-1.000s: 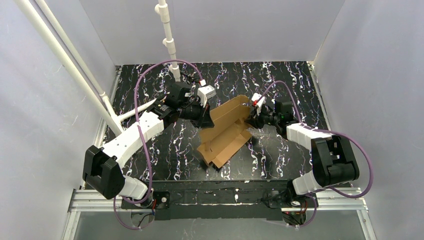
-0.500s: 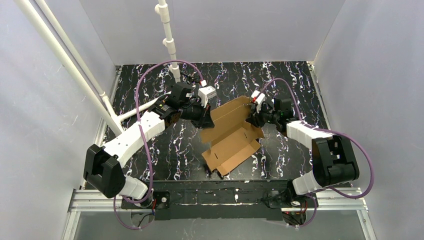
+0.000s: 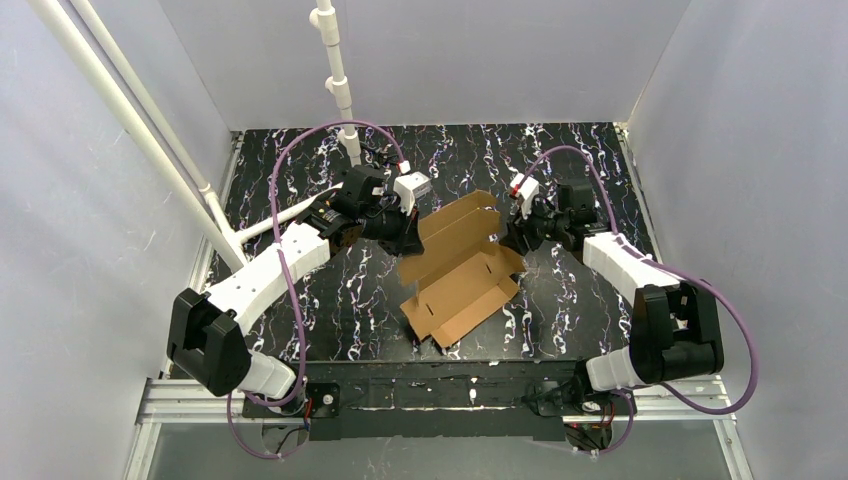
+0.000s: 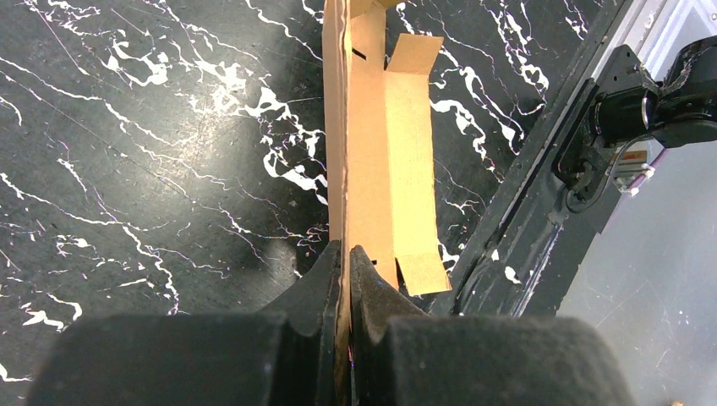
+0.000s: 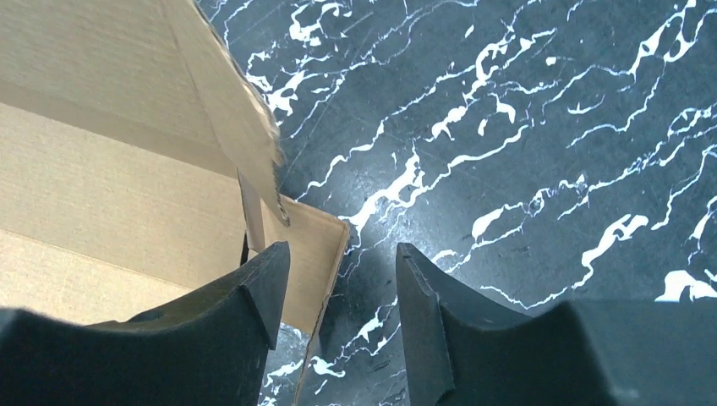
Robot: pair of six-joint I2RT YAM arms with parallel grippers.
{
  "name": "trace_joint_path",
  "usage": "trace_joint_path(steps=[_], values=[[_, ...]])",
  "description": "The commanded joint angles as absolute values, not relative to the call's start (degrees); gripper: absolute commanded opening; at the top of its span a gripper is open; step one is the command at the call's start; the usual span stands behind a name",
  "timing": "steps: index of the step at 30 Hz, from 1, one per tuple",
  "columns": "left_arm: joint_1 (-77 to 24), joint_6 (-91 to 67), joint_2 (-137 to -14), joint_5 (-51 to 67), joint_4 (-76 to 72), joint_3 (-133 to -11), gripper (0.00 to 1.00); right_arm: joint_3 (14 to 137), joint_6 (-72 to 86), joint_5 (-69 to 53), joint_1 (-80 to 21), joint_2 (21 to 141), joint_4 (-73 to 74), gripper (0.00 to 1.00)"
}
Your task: Fold the paper box
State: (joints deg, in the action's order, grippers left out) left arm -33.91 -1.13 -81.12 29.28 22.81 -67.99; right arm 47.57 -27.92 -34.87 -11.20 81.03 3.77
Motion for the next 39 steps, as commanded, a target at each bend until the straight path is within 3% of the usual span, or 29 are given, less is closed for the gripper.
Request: trace_joint_path(steps=[1, 6, 10, 12, 15, 16, 21, 26, 32, 39], values=[[-33.86, -0.68, -79.72, 29.47, 23.51, -68.64, 0.00, 49.72, -28.83, -33.84, -10.72, 82.41, 6.73, 0.58], [-33.75, -0.70, -79.64, 29.87, 23.51, -68.79, 0.00, 50.54, -28.32, -33.86, -10.88, 84.52, 7.57, 0.55], [-33.66, -0.70, -79.94, 30.01, 23.47, -68.89, 0.00, 52.14, -28.19, -32.14, -11.91, 86.81, 9.44, 0.46], [-33.66, -0.69, -79.97, 30.06, 23.47, -69.05, 0.00, 52.70, -27.53, -31.38, -12.04, 87.34, 9.30, 0.35], [-33.51, -0.46, -80.06, 29.53, 23.93, -69.62, 0.00, 52.66, -25.90, -31.03, -12.04, 86.42, 6.84, 0.03], [-33.24, -0.27, -80.13, 29.30, 24.36, -70.07, 0.00, 52.64, -25.35, -31.17, -12.06, 85.81, 5.54, 0.01], [-31.93, 4.03, -80.92, 27.85, 26.53, -75.02, 0.00, 48.61, -18.43, -33.49, -12.04, 83.09, -16.03, 0.01], [-31.53, 12.64, -83.19, 21.69, 28.48, -80.27, 0.00, 45.64, -6.31, -30.62, -13.10, 90.21, -45.91, 0.01], [-31.11, 16.52, -85.76, 20.05, 23.71, -80.79, 0.00, 45.59, -5.15, -25.09, -15.87, 98.59, -63.99, 0.01], [-31.11, 14.51, -87.50, 25.74, 22.57, -79.42, 0.00, 41.66, -4.56, -22.09, -16.06, 102.38, -72.57, 0.01]])
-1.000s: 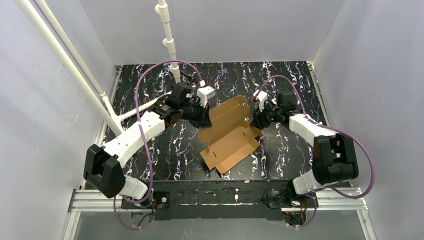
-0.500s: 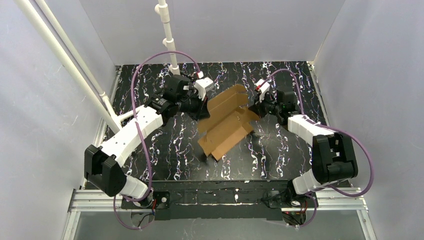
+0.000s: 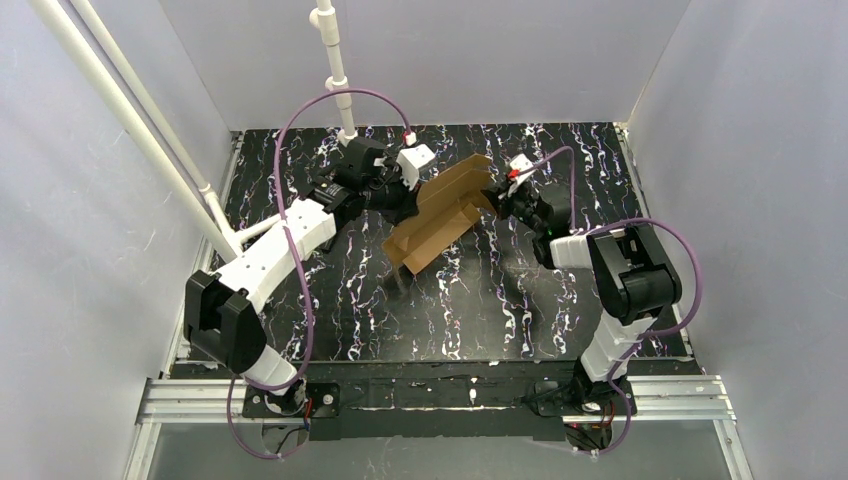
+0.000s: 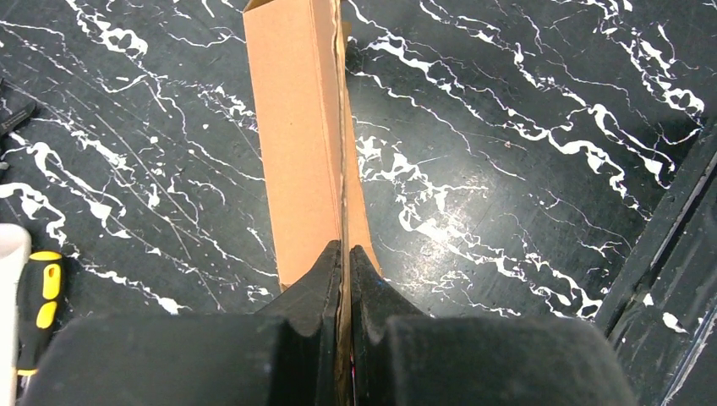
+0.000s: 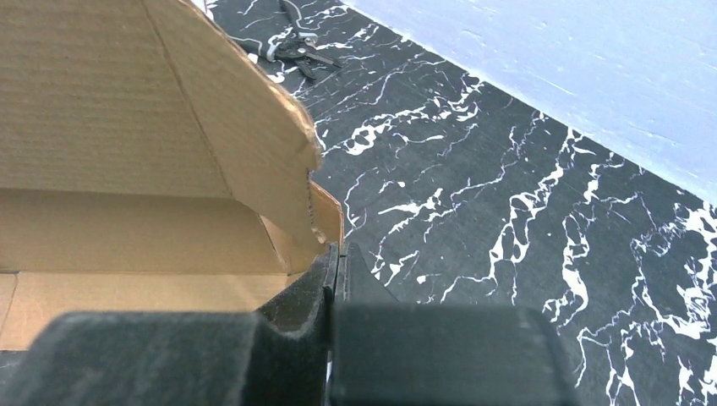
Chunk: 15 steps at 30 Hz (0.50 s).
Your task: Fold the paper box
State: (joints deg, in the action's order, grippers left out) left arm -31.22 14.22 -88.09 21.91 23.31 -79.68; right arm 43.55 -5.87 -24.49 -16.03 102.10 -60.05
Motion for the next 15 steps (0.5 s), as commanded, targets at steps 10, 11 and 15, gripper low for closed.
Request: trace_joint_path(steps=[10, 11, 15], values=[[-31.11, 5.45, -86.00, 28.42, 19.34, -73.62, 0.00, 36.88, -4.18, -23.96, -16.08, 102.91, -73.41, 0.01], [-31.11, 4.97, -85.82, 28.38, 19.34, -73.24, 0.00, 36.52, -4.16, -24.11, -16.08, 102.92, -73.33, 0.01], [-31.11, 4.32, -85.00, 28.91, 18.64, -71.94, 0.00, 35.49, -2.97, -25.87, -16.08, 102.42, -73.06, 0.01]])
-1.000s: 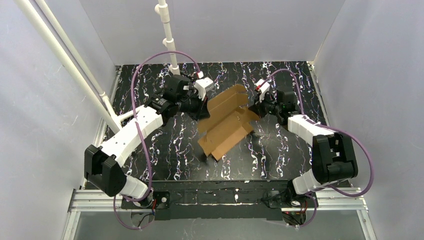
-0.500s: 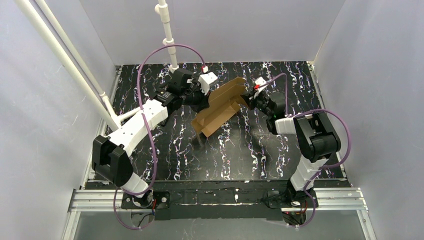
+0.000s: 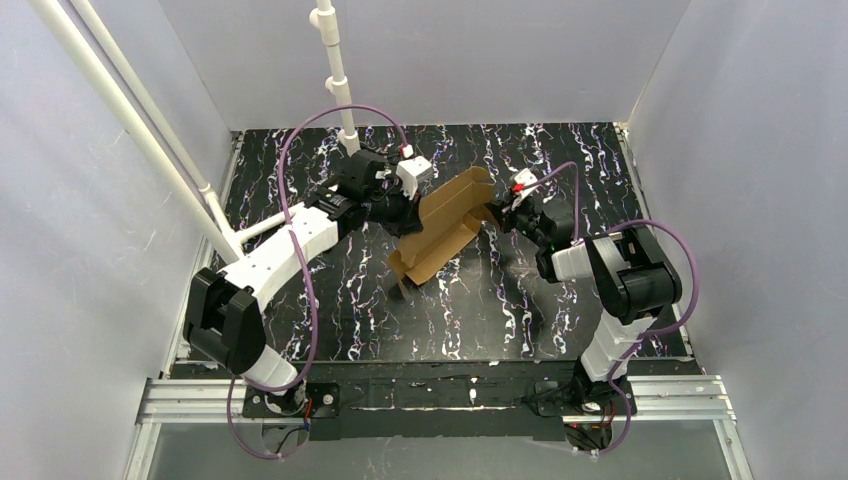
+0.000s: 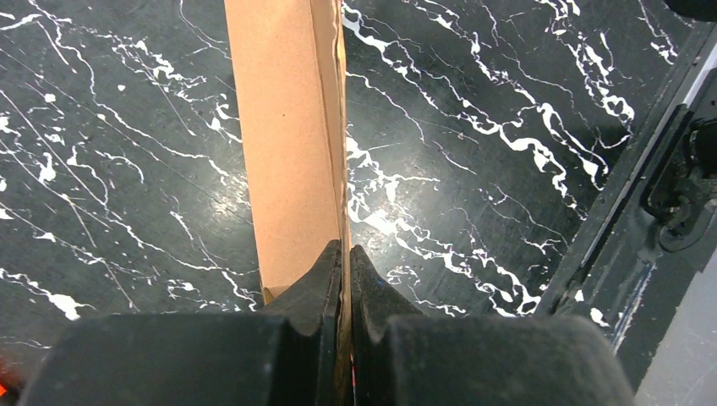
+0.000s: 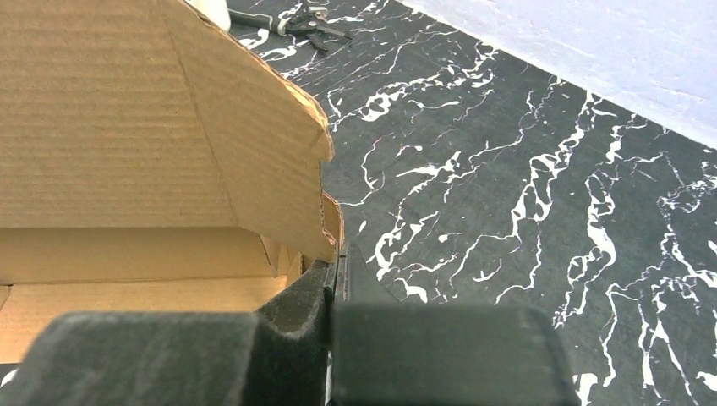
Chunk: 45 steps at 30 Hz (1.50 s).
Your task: Fold the paper box
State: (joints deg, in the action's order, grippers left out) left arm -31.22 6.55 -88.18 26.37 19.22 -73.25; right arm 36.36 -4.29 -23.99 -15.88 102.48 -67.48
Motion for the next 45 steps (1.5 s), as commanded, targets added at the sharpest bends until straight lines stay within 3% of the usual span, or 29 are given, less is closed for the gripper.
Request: trace_joint_path(steps=[1, 17, 29, 45], values=[[-31.11, 4.15, -84.91, 29.06, 18.70, -71.91, 0.00, 35.29, -2.84, -26.26, -16.04, 102.25, -73.00, 0.02], [-31.18, 3.37, -84.02, 28.42, 19.07, -70.01, 0.00, 32.69, -5.56, -32.71, -16.08, 98.29, -66.69, 0.12], [-31.20, 2.99, -83.59, 28.30, 18.98, -69.05, 0.00, 33.37, -5.89, -36.71, -16.08, 97.29, -62.08, 0.25], [-31.29, 3.57, -83.53, 28.39, 19.43, -68.44, 0.00, 35.08, -4.39, -41.55, -16.42, 97.99, -59.49, 0.30]])
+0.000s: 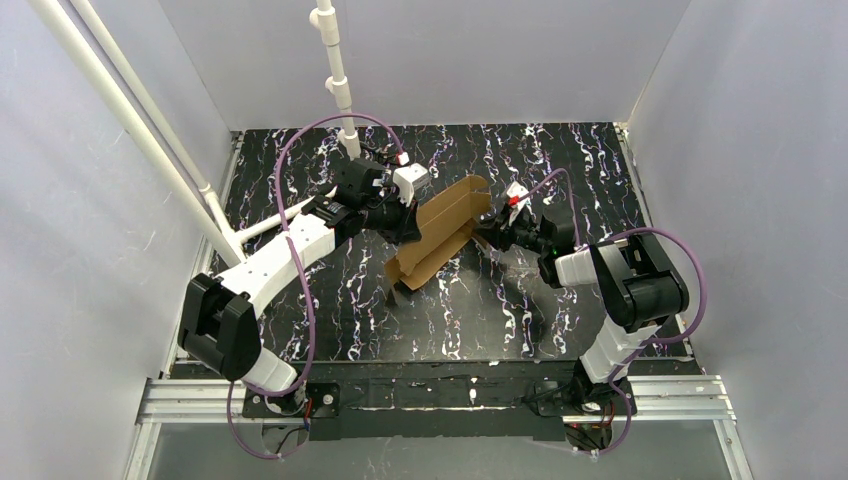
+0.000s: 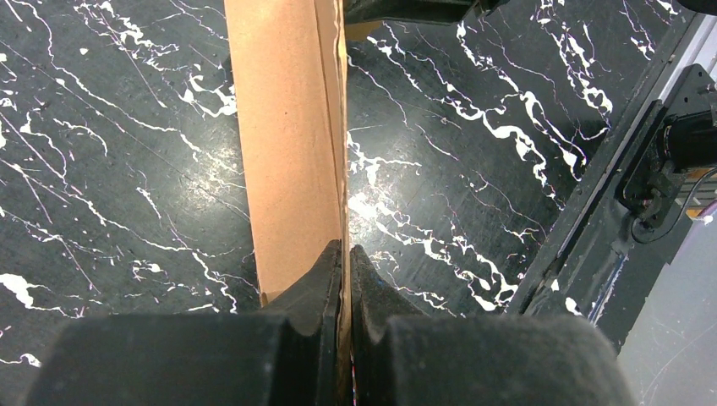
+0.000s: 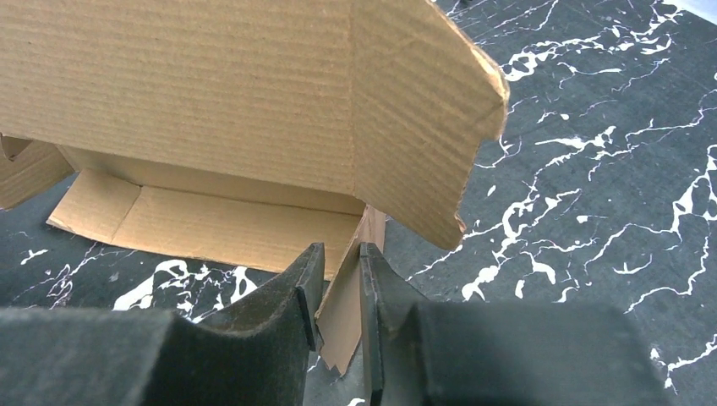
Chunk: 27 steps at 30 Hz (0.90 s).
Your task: Fold the paper box
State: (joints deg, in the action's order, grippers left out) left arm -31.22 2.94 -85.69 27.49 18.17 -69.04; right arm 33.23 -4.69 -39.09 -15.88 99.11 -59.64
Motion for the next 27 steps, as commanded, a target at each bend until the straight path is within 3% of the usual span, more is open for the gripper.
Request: trace_joint_path(steps=[1, 27], values=[[-31.33, 3.83, -83.62, 28.39, 19.69, -68.43, 0.00, 35.20, -4.35, -41.72, -16.43, 98.04, -59.28, 0.31], [-31.82, 8.30, -84.70, 27.07, 25.31, -69.31, 0.00, 41.37, -4.91, -53.90, -14.07, 101.51, -50.66, 0.53]])
